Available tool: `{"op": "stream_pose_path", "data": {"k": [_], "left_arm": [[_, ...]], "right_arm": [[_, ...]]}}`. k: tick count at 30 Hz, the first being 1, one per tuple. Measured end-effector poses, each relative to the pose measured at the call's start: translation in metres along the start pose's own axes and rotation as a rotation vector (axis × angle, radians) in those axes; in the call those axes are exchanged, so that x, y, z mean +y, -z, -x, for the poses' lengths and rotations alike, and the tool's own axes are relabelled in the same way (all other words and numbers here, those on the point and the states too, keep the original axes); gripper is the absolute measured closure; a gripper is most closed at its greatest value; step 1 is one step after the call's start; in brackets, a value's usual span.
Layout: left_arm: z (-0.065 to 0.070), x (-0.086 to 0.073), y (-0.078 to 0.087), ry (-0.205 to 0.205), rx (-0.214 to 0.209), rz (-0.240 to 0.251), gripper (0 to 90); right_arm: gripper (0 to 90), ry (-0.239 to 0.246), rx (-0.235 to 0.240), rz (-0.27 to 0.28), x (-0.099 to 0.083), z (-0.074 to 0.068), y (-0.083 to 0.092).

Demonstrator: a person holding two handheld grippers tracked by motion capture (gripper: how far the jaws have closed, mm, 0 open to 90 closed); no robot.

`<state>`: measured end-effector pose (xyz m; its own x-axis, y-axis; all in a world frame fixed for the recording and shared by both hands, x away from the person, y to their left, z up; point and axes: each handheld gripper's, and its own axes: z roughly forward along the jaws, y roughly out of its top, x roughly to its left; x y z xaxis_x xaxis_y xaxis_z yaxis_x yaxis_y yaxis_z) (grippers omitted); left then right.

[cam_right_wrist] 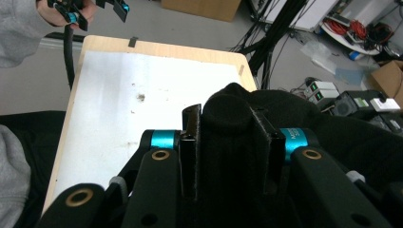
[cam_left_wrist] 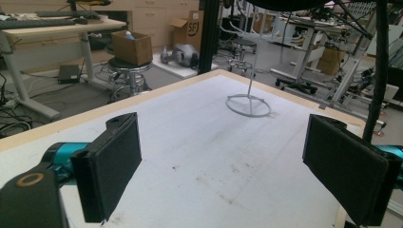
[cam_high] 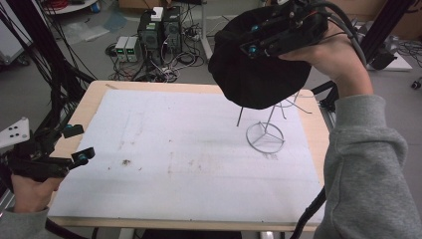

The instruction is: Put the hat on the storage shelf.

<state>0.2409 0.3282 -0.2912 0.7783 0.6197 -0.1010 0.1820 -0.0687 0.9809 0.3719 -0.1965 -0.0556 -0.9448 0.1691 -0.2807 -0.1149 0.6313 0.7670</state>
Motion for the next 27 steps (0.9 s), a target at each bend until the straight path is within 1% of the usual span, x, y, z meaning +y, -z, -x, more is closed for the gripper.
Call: {"op": "stream_pose_path", "data": {"k": [1, 8, 12, 15, 16, 17, 21, 24, 27], "left_arm": [[0.000, 0.000, 0.000, 0.001, 0.000, -0.001, 12.8], [0.000, 0.000, 0.000, -0.003, -0.002, 0.001, 12.8], [0.002, 0.002, 0.001, -0.008, -0.006, 0.005, 12.8], [0.004, 0.003, 0.001, -0.012, -0.008, 0.008, 12.8], [0.004, 0.003, 0.002, -0.013, -0.009, 0.007, 12.8], [0.005, 0.003, 0.002, -0.014, -0.012, 0.009, 12.8], [0.007, 0.004, 0.002, -0.020, -0.014, 0.011, 12.8], [0.008, 0.005, 0.002, -0.025, -0.017, 0.011, 12.8], [0.010, 0.006, 0.001, -0.028, -0.021, 0.011, 12.8]], "right_arm": [[68.9, 0.000, 0.000, 0.000, 0.000, 0.000, 0.000], [68.7, -0.012, -0.018, -0.060, 0.000, -0.007, -0.007], [68.6, -0.026, -0.028, -0.075, -0.003, -0.011, -0.011], [68.3, -0.036, -0.034, -0.106, -0.006, -0.015, -0.016], [68.3, -0.039, -0.047, -0.122, -0.008, -0.018, -0.020], [68.3, -0.039, -0.047, -0.122, -0.008, -0.018, -0.020], [68.2, -0.046, -0.072, -0.139, -0.012, -0.022, -0.024], [67.4, -0.034, -0.091, -0.154, -0.014, -0.026, -0.026], [66.5, -0.036, -0.107, -0.146, -0.018, -0.031, -0.027]]}}
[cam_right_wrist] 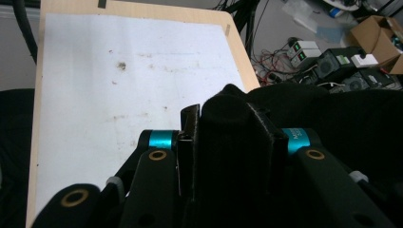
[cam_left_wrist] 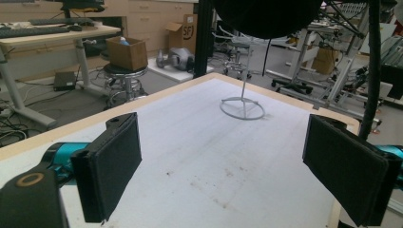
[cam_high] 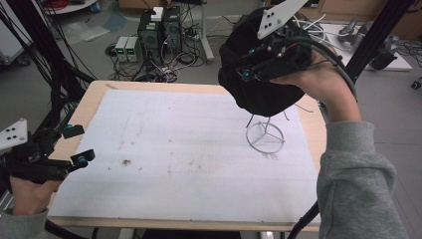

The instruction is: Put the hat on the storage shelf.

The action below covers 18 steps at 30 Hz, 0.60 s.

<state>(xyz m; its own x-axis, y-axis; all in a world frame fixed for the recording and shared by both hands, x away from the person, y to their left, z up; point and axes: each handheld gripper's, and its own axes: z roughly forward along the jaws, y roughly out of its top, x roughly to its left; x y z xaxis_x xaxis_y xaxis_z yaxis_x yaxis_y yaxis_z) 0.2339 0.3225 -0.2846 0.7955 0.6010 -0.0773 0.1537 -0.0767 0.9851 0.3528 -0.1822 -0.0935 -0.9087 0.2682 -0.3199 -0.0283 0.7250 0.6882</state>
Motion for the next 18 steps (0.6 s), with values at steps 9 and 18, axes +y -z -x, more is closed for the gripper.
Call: {"op": "stream_pose_path", "data": {"k": [9, 18], "left_arm": [[0.004, 0.001, -0.001, -0.007, -0.006, 0.002, 12.8], [0.003, 0.001, -0.001, -0.004, -0.005, 0.001, 12.8]], "right_arm": [[64.7, -0.021, -0.027, -0.027, -0.010, -0.007, -0.003], [57.3, -0.018, -0.041, -0.029, -0.013, -0.010, -0.005]]}}
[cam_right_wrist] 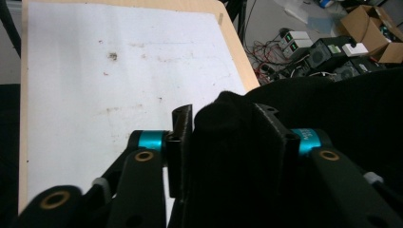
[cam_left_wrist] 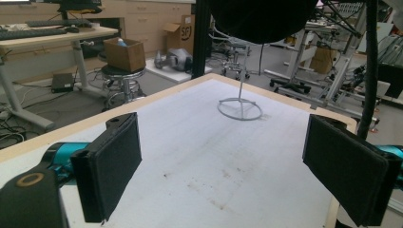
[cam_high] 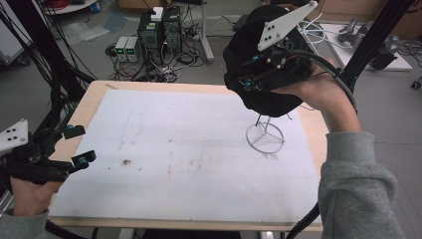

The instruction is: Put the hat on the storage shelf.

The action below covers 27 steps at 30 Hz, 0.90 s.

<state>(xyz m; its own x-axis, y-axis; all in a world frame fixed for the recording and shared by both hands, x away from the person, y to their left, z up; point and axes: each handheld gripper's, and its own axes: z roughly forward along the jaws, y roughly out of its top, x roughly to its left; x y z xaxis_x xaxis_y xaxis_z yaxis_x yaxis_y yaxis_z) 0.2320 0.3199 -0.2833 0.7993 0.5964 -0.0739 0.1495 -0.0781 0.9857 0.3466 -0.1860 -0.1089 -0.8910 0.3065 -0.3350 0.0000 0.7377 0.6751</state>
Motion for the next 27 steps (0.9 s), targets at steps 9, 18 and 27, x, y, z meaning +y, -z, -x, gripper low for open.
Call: {"op": "stream_pose_path", "data": {"k": [9, 18, 27], "left_arm": [[0.001, 0.000, 0.001, -0.003, -0.001, 0.003, 12.8], [0.001, 0.000, 0.000, -0.005, -0.002, 0.001, 12.8], [0.001, 0.001, 0.002, -0.008, 0.017, 0.007, 12.9]], "right_arm": [[43.3, 0.011, 0.015, 0.011, -0.001, -0.004, -0.002], [29.7, 0.013, 0.027, 0.034, 0.000, -0.007, -0.001], [11.8, 0.005, 0.024, 0.122, -0.003, -0.013, 0.008]]}}
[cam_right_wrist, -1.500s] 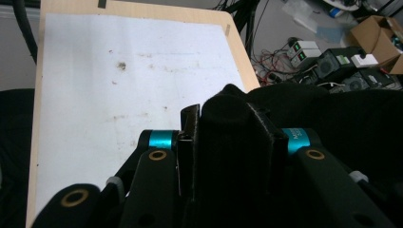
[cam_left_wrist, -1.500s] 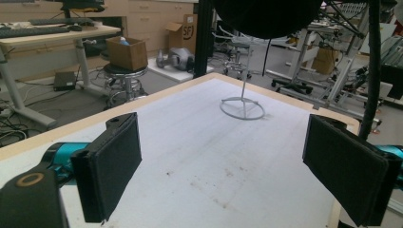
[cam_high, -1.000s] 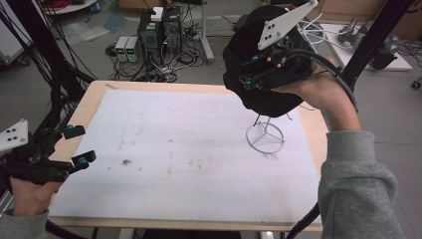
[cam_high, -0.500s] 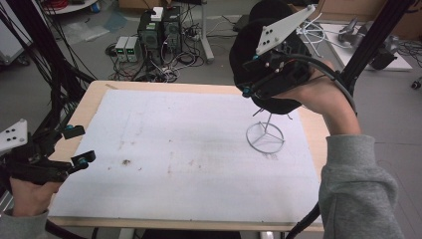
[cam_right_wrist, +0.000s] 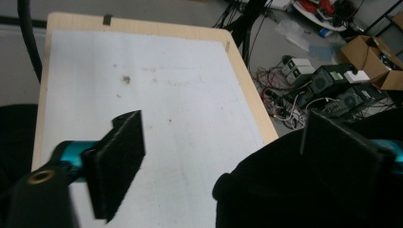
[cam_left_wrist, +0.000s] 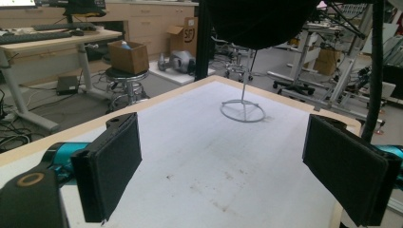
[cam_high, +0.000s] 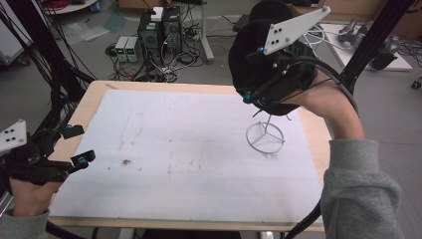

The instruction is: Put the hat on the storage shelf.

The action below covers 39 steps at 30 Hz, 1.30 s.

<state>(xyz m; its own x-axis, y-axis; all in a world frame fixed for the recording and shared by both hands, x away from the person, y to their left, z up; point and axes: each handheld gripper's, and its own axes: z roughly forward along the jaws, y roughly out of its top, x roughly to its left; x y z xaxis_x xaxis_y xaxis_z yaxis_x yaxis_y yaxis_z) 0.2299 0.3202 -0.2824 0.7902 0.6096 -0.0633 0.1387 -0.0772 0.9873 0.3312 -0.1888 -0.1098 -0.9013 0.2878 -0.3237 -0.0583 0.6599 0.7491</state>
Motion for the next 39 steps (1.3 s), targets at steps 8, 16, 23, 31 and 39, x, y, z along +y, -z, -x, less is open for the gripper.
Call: {"op": "stream_pose_path", "data": {"k": [8, 16, 23, 31, 39], "left_arm": [[0.003, 0.000, -0.002, -0.006, -0.005, -0.003, 12.9], [0.008, 0.002, -0.005, -0.016, -0.019, -0.007, 12.9], [0.014, 0.002, -0.009, -0.028, -0.055, -0.008, 12.9], [0.020, 0.004, -0.010, -0.034, -0.070, -0.003, 12.9], [0.022, 0.005, -0.009, -0.040, -0.061, -0.007, 12.9]], "right_arm": [[11.3, -0.010, 0.074, 0.055, -0.002, -0.010, 0.011], [11.3, -0.053, 0.128, 0.135, -0.012, -0.022, 0.014], [11.3, -0.091, 0.151, 0.201, -0.032, -0.035, 0.015], [11.4, -0.116, 0.156, 0.236, -0.058, -0.055, 0.012], [11.4, -0.135, 0.122, 0.259, -0.088, -0.078, 0.009]]}}
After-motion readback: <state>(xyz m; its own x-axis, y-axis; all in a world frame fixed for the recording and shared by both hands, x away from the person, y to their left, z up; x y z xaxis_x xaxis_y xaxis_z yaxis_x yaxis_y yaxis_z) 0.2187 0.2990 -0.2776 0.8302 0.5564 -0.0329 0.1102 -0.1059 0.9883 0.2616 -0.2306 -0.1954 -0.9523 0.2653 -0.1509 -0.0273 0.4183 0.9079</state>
